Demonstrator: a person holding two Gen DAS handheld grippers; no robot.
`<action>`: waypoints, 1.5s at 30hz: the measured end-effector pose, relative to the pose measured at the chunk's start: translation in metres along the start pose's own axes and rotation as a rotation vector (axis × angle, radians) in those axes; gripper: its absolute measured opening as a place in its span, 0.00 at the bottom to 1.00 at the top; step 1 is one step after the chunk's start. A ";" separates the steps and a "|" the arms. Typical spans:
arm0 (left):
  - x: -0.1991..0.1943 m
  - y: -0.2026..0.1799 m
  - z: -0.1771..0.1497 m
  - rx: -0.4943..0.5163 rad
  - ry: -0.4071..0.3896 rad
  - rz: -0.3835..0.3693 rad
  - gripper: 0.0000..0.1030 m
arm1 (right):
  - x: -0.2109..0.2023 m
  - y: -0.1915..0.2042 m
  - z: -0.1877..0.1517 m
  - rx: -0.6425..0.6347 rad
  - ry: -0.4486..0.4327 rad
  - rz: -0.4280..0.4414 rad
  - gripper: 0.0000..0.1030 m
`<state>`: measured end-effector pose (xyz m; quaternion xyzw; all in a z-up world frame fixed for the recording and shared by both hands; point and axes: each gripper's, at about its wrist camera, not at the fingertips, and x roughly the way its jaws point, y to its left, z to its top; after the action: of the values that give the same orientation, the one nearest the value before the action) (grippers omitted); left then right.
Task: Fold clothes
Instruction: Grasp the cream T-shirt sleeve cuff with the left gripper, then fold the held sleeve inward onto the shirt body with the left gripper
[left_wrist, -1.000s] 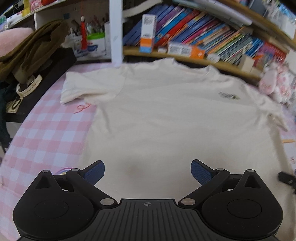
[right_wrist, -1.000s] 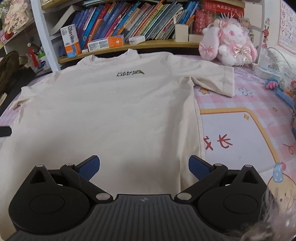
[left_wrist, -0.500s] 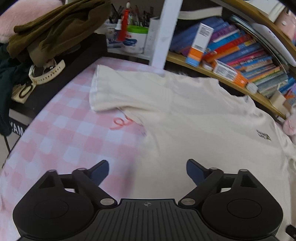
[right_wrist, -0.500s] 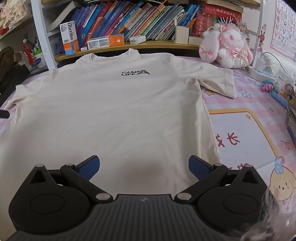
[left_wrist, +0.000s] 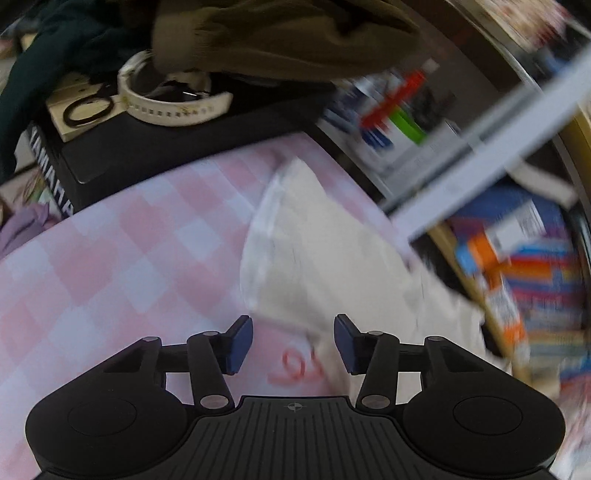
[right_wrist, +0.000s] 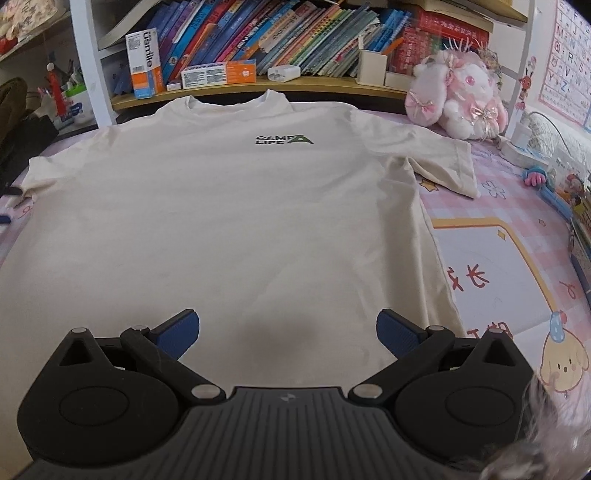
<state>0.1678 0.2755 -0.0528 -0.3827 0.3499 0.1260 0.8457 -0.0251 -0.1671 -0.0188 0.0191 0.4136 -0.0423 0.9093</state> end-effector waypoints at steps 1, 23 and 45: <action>0.003 0.002 0.005 -0.043 -0.008 0.001 0.45 | -0.001 0.002 0.000 -0.006 -0.001 0.001 1.00; -0.012 -0.173 -0.143 1.243 0.067 -0.035 0.48 | 0.020 -0.040 0.006 0.012 0.023 0.073 1.00; 0.056 -0.236 -0.016 0.595 0.134 -0.091 0.07 | 0.022 -0.071 -0.005 0.077 0.054 0.057 1.00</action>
<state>0.3133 0.1014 0.0329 -0.1409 0.4091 -0.0453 0.9004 -0.0209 -0.2388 -0.0389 0.0672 0.4352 -0.0318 0.8973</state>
